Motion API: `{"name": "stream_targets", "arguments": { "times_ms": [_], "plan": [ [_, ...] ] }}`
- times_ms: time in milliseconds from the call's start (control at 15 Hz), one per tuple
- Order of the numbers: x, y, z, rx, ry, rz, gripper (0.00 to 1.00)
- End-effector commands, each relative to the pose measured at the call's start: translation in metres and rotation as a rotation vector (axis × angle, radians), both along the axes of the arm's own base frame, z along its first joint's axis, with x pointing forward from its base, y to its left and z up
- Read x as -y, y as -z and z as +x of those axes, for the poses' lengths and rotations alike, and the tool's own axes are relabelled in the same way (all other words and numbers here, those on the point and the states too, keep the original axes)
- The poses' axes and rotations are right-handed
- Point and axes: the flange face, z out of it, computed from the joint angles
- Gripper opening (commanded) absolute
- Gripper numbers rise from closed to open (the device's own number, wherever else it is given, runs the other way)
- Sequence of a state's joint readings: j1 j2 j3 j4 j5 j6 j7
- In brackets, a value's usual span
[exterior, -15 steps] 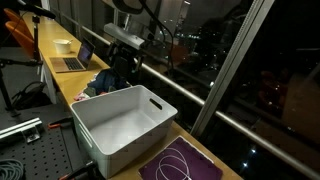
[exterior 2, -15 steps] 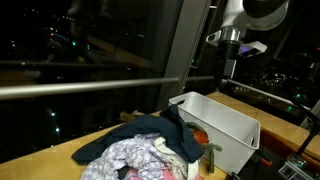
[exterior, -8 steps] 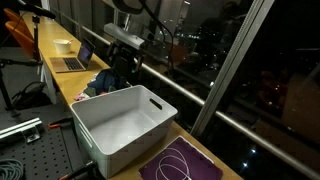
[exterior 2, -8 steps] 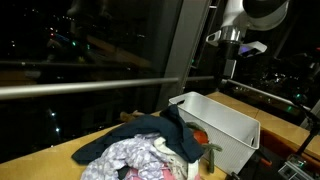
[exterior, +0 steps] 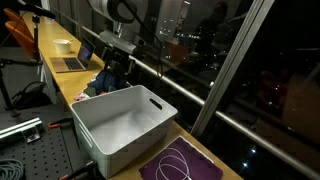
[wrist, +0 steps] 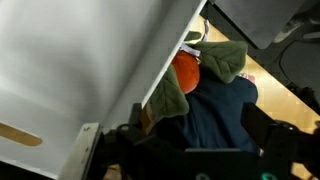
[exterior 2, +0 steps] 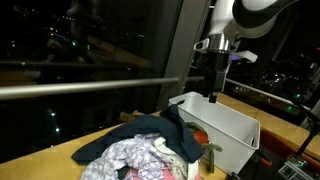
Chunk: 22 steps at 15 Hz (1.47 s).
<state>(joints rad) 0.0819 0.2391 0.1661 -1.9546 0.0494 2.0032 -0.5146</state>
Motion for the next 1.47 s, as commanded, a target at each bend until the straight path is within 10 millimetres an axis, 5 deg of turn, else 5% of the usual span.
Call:
{"name": "stream_targets", "arguments": {
  "times_ms": [0, 333, 533, 733, 1400],
  "plan": [
    [-0.072, 0.025, 0.011, 0.072, -0.074, -0.045, 1.00],
    [-0.171, 0.053, 0.024, 0.173, -0.150, -0.110, 1.00],
    [-0.207, 0.082, 0.026, 0.161, -0.164, -0.103, 1.00],
    [-0.225, 0.123, 0.028, 0.118, -0.166, -0.069, 1.00],
    [-0.238, 0.281, 0.024, -0.015, -0.177, -0.050, 1.00]
  ]
}}
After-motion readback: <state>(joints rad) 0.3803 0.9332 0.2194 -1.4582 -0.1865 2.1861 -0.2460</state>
